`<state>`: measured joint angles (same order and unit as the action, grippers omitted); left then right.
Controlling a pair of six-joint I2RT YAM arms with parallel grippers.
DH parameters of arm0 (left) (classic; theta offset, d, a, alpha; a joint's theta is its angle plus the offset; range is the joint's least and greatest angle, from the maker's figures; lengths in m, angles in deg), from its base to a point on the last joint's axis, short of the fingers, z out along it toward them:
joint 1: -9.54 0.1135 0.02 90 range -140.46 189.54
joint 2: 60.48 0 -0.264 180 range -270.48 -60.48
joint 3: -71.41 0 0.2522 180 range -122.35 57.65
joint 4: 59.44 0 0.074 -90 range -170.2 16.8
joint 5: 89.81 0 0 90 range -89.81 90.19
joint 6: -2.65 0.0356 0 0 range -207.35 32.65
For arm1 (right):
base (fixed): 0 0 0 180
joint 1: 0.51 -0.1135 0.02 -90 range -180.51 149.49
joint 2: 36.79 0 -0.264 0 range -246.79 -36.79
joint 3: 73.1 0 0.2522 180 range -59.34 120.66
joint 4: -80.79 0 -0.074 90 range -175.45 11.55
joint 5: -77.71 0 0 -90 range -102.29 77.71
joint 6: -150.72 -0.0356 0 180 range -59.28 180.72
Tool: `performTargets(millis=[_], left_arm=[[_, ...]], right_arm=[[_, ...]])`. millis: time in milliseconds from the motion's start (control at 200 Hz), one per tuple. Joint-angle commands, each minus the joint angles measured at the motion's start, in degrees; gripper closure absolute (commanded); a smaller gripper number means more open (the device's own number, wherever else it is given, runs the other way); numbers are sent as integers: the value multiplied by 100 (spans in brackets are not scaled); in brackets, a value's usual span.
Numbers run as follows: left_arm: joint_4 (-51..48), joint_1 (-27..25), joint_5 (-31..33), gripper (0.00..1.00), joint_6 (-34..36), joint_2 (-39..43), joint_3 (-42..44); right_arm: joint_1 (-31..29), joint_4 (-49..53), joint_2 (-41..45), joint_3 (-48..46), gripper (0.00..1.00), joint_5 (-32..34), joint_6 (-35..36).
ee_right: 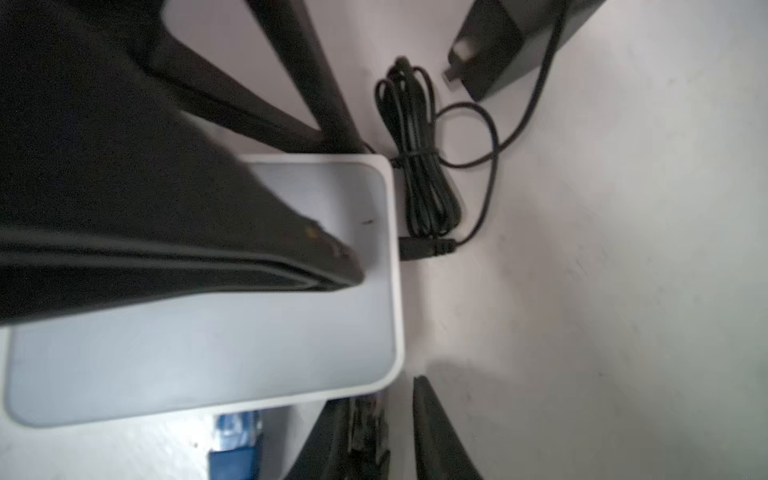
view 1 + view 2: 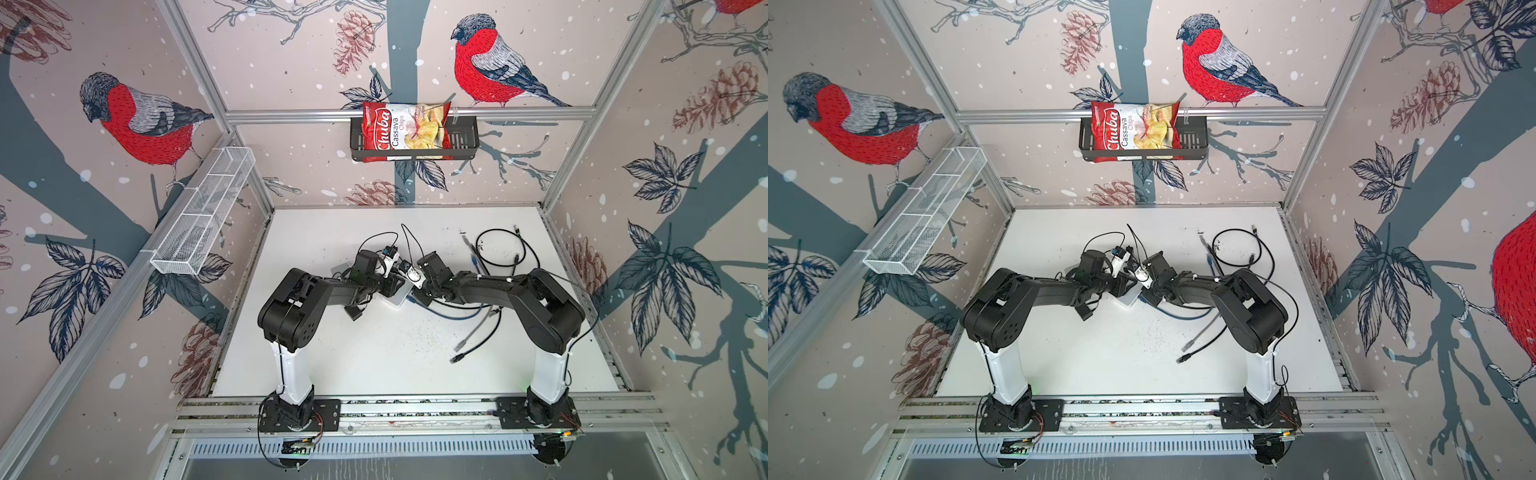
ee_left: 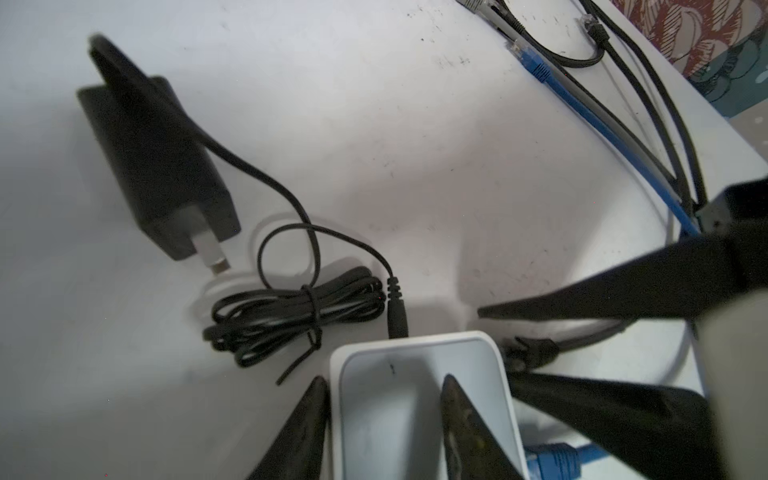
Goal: Insert the plug into the switch port
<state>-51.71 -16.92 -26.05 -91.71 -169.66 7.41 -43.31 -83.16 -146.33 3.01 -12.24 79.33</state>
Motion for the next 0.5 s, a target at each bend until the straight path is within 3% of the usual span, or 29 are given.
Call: performTargets(millis=[0,245,495], left_arm=[[-1368,-10,-553,57,-20,-51,84],[-1372,1,-471,57,-131,11,42],[-1433,34,-281,57,-248,63,49]], right_arm=[[53,393,174,42,71,6,316],[123,499,564,-182,67,-363,749],[185,727,747,-311,66,-167,1038]])
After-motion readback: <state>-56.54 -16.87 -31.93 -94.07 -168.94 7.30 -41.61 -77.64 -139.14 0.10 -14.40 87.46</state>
